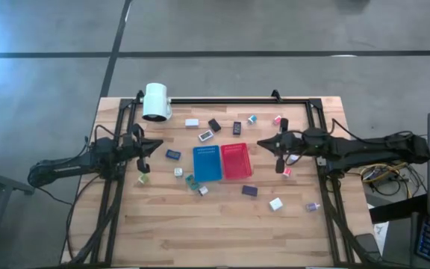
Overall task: Pick & Place Office items
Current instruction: Put the right light blue plug into the red bin
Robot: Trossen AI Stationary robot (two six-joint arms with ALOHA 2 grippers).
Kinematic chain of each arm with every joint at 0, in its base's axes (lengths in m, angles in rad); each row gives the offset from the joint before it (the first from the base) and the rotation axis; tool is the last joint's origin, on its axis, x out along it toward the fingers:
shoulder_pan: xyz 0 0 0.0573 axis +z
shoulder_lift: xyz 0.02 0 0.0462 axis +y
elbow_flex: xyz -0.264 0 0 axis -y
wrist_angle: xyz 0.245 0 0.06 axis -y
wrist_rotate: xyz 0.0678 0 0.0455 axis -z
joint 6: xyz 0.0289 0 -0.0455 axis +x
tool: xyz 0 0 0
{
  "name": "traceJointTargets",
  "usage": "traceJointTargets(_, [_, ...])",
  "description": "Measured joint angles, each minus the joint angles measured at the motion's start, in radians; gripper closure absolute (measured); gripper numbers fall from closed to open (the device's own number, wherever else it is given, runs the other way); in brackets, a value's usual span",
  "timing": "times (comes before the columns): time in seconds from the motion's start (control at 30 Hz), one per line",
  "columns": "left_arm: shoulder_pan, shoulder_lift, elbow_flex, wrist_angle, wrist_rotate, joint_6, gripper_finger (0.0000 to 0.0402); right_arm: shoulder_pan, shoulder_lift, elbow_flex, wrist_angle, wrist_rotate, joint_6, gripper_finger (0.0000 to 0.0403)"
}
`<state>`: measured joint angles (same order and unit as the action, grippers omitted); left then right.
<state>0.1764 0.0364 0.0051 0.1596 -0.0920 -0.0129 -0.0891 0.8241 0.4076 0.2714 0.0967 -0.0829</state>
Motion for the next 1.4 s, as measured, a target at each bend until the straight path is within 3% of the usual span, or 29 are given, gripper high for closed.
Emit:
traceJointTargets(0.27, [0.000,0.000,0.000,-0.040,-0.002,-0.046,0.0392,-0.001,0.008,0.028,-0.043,0.012,0.048,0.0394])
traceJointTargets(0.57, [0.000,0.000,0.000,-0.040,-0.012,-0.043,0.0392,-0.006,0.023,0.340,-0.772,0.187,0.318,0.0394])
traceJointTargets(0.73, [0.000,0.000,0.000,-0.041,-0.025,0.009,0.0392,-0.016,0.075,0.481,-1.048,0.220,0.453,0.0394])
traceJointTargets(1.1, [0.000,0.002,0.000,-0.036,-0.047,0.106,0.0392,-0.136,0.287,0.733,-1.459,0.187,0.607,0.0394])
traceJointTargets(1.2, [0.000,0.005,0.000,-0.036,-0.051,0.121,0.0392,-0.158,0.362,0.774,-1.510,0.179,0.610,0.0394])
traceJointTargets(1.4, [0.000,0.007,0.000,-0.049,-0.090,0.145,0.0392,-0.207,0.490,0.829,-1.554,0.062,0.608,0.0381])
